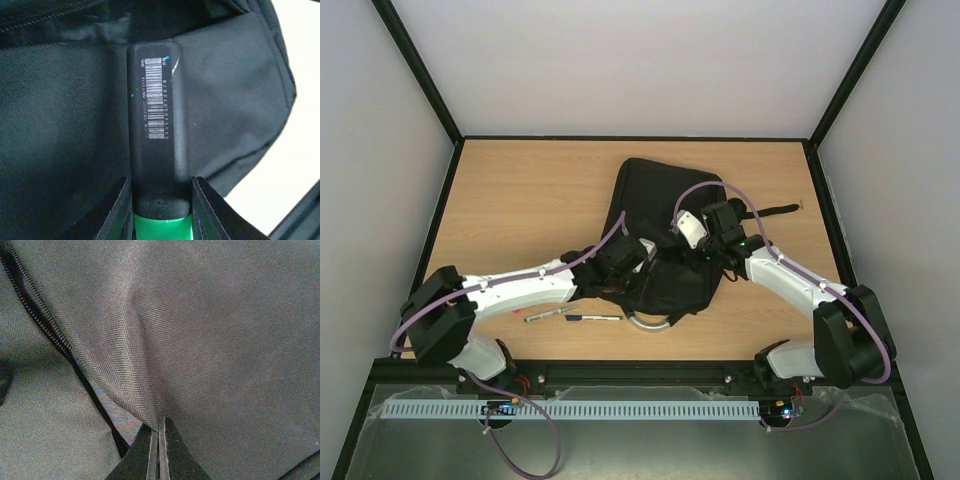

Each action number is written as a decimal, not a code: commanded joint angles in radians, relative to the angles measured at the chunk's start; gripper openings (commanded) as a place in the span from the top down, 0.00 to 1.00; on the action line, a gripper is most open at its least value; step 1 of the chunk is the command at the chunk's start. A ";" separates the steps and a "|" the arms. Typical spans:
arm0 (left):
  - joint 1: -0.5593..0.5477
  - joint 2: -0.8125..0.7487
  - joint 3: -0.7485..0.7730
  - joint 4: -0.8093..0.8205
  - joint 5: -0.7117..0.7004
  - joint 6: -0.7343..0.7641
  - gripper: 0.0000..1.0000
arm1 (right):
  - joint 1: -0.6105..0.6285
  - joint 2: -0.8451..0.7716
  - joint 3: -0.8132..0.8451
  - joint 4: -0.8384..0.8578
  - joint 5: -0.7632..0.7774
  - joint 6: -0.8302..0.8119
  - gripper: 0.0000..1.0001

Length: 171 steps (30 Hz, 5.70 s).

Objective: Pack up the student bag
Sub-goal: Place the stationery in the student bag, then pick up the stationery from the center of the board.

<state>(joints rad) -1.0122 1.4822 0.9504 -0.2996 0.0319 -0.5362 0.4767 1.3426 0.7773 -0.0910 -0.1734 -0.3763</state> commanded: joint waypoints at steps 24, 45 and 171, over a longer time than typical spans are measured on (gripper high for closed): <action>0.105 0.361 0.296 0.094 -0.178 -0.070 0.62 | -0.001 -0.016 0.004 -0.035 -0.047 0.007 0.99; -0.011 0.095 0.023 0.167 -0.188 -0.141 0.97 | -0.004 -0.009 0.005 -0.039 -0.048 0.004 0.99; -0.039 -0.045 -0.263 -0.249 -0.133 -1.153 0.82 | -0.044 0.065 0.051 -0.069 0.058 0.033 0.99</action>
<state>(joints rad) -1.0550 1.4067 0.6609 -0.5148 -0.1482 -1.7287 0.4450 1.3949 0.7986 -0.1120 -0.1265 -0.3473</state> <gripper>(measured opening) 0.198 0.012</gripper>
